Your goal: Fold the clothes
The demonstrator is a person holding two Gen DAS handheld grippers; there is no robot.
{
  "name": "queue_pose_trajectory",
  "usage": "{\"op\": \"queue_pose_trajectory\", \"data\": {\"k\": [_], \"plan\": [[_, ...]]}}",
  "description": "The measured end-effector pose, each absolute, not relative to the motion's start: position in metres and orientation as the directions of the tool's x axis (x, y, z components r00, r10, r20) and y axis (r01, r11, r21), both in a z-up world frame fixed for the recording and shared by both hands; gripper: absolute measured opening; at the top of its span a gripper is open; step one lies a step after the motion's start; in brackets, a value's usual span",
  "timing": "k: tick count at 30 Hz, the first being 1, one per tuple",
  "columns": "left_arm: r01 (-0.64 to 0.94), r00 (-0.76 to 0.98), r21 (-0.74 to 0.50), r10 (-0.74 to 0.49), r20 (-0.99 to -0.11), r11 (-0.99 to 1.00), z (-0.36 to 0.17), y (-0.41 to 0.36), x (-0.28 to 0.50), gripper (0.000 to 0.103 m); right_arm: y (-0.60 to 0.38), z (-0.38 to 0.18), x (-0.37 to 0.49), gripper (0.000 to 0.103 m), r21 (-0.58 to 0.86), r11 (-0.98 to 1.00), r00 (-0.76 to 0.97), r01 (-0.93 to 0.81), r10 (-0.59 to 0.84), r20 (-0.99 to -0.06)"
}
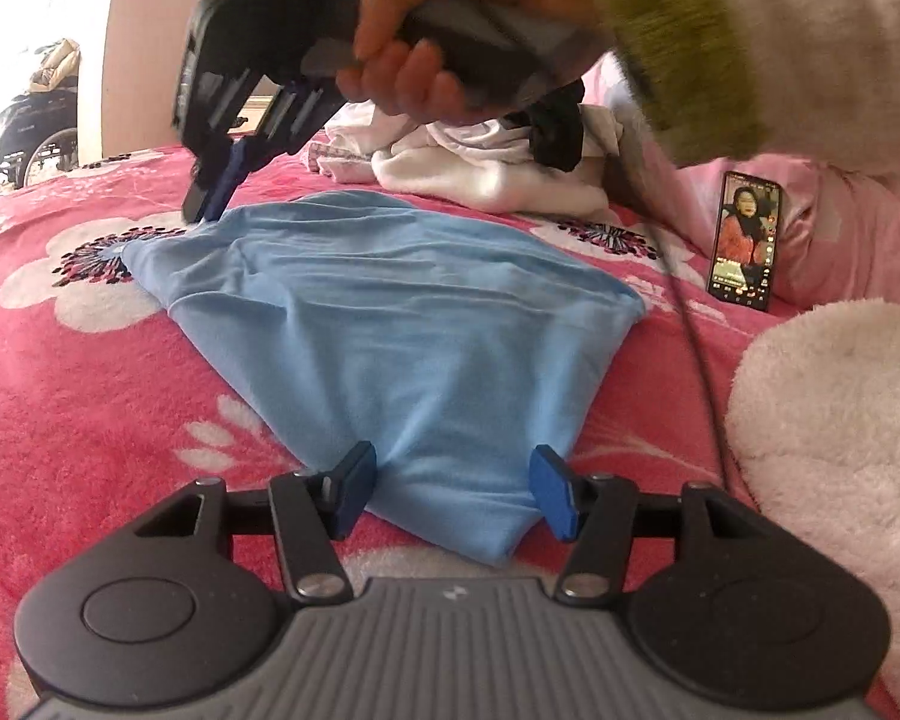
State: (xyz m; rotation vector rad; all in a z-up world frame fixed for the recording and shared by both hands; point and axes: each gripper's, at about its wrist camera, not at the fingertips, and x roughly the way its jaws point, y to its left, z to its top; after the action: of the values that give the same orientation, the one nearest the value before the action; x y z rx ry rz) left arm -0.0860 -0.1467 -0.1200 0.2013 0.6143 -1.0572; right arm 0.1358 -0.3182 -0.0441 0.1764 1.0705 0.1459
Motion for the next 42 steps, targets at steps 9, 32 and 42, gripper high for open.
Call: {"op": "queue_pose_trajectory", "data": {"k": [9, 32, 42], "plan": [[0.862, 0.342, -0.139, -0.764, -0.547, 0.487, -0.122, -0.144, -0.086, 0.058, -0.249, -0.054, 0.172, 0.034, 0.010, 0.987, 0.459, -0.159, 0.083, -0.885], [0.870, 0.362, -0.091, -0.753, -0.550, 0.485, -0.123, -0.150, -0.094, 0.058, -0.295, -0.049, 0.187, 0.016, 0.133, 0.991, 0.636, 0.015, 0.092, -0.766], [0.876, 0.365, -0.064, -0.744, -0.560, 0.478, -0.121, -0.148, -0.095, 0.058, -0.372, -0.060, 0.131, 0.017, 0.166, 0.976, 0.450, 0.139, 0.087, -0.889]]}}
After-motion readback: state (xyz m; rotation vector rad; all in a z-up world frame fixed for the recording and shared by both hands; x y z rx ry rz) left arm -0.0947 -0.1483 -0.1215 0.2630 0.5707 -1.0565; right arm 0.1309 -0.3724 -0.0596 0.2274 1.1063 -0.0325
